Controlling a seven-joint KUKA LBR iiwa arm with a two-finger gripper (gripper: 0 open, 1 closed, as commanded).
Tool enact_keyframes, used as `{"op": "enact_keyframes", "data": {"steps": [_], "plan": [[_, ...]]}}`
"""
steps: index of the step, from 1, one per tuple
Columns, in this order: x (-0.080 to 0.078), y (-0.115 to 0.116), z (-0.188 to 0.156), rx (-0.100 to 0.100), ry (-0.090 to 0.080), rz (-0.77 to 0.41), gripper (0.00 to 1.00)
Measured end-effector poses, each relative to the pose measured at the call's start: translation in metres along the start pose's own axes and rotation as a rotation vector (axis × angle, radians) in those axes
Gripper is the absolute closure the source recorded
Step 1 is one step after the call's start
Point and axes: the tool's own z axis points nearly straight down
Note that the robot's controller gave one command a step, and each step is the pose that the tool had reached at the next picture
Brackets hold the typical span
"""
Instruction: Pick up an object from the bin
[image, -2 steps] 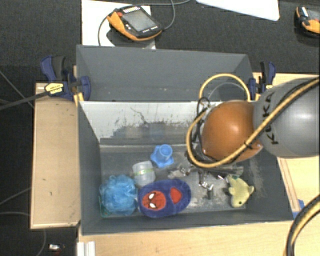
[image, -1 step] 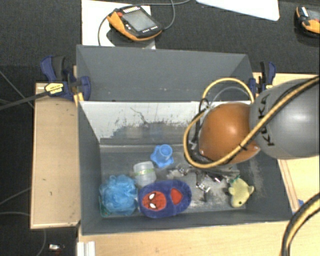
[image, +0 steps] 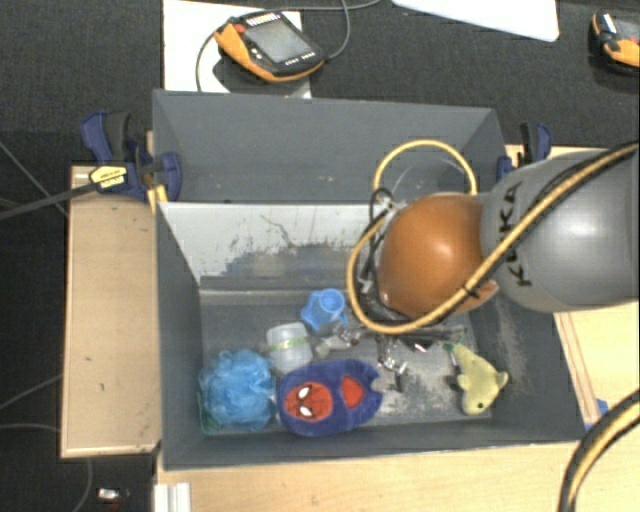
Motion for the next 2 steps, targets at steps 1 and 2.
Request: {"op": "enact_keyframes", "data": {"steps": [1,2], "plan": [[0.007,0.042,-0.003,0.005,-0.007,0.065,0.0],[-0.012,0.063,-0.005,0.006,-0.011,-0.031,1.0]]}}
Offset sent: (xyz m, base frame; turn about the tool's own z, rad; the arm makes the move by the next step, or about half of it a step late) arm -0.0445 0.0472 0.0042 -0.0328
